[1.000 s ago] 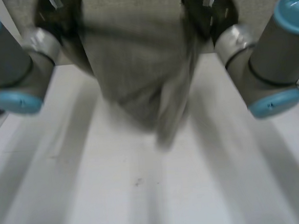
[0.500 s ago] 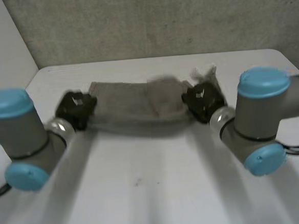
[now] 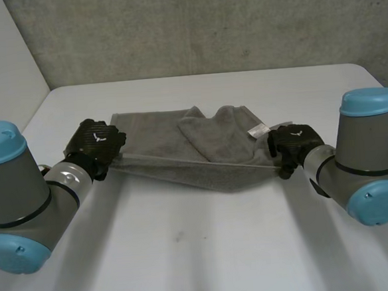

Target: Fold the towel.

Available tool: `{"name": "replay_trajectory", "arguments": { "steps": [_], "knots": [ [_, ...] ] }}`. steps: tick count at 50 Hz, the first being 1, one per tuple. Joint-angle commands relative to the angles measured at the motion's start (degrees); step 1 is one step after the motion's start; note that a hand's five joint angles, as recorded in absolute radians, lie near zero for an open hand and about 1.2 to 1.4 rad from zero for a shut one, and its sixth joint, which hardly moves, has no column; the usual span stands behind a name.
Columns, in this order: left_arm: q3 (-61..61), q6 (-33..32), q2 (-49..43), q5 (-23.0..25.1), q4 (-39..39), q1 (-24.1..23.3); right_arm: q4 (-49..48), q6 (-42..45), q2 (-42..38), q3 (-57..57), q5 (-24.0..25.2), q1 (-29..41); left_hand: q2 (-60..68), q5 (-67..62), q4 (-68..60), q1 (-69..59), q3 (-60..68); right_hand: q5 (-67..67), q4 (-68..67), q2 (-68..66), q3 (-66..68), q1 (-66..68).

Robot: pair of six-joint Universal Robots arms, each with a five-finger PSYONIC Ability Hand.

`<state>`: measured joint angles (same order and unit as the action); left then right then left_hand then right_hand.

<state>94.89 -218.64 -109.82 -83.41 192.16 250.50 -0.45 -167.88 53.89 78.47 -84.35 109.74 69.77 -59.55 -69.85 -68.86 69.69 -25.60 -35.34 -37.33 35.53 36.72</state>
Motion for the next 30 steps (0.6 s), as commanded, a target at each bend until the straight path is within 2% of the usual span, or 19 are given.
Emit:
{"name": "replay_trajectory", "arguments": {
  "steps": [1, 11, 15, 17, 21, 23, 25, 30],
  "knots": [
    [0.0, 0.5, -0.4, 0.0, -0.4, 0.1, -0.1, 0.2, -0.4, 1.2, 0.5, -2.5, 10.2, -10.4, -10.1, -11.1, 10.3, 5.8, 5.6, 7.6, -5.8, -7.0],
    [-0.4, 2.5, -0.4, 0.1, -0.4, 0.2, -1.4, 0.2, -0.8, 2.7, 2.9, -3.4, 10.2, -10.4, -10.1, -11.1, 10.3, 2.1, 1.9, 3.9, -2.1, -3.3],
    [-0.4, 2.9, -0.4, 0.1, -0.4, 0.2, -4.9, 0.2, -1.2, 3.4, 2.9, -3.3, 10.2, -10.4, -10.1, -11.1, 10.3, -8.4, -8.7, -6.7, 8.5, 7.3],
    [-0.4, 3.0, -0.4, 0.1, -0.4, 0.1, -6.1, 0.3, -1.4, 3.8, 3.0, -3.3, 10.2, -10.4, -10.1, -11.1, 10.3, -9.0, -9.2, -7.2, 9.0, 7.8],
    [-0.5, 3.3, -0.4, 0.1, -0.4, 0.1, -7.5, 1.1, -1.7, 3.9, 3.1, -3.0, 10.2, -10.4, -10.1, -11.1, 10.3, -6.3, -6.5, -4.5, 6.3, 5.2],
    [-0.8, 3.8, -0.4, 0.1, -0.4, 0.2, -8.0, 1.3, -1.4, 4.2, 3.2, -2.8, 10.2, -10.4, -10.1, -11.1, 10.3, 6.3, 6.0, 8.0, -6.2, -7.4],
    [-0.8, 3.9, -0.4, 0.1, -0.4, 0.2, -8.2, 1.7, -1.4, 4.1, 3.7, -2.7, 10.2, -10.4, -10.1, -11.1, 10.3, 9.2, 8.9, 10.9, -9.1, -10.3],
    [-1.3, 3.9, -0.6, 0.2, -0.3, 0.2, -8.1, 4.3, -1.6, 3.9, 5.2, -2.7, 10.2, -10.4, -10.1, -11.1, 10.3, 9.9, 9.6, 11.6, -9.8, -11.0]
  ]
}}
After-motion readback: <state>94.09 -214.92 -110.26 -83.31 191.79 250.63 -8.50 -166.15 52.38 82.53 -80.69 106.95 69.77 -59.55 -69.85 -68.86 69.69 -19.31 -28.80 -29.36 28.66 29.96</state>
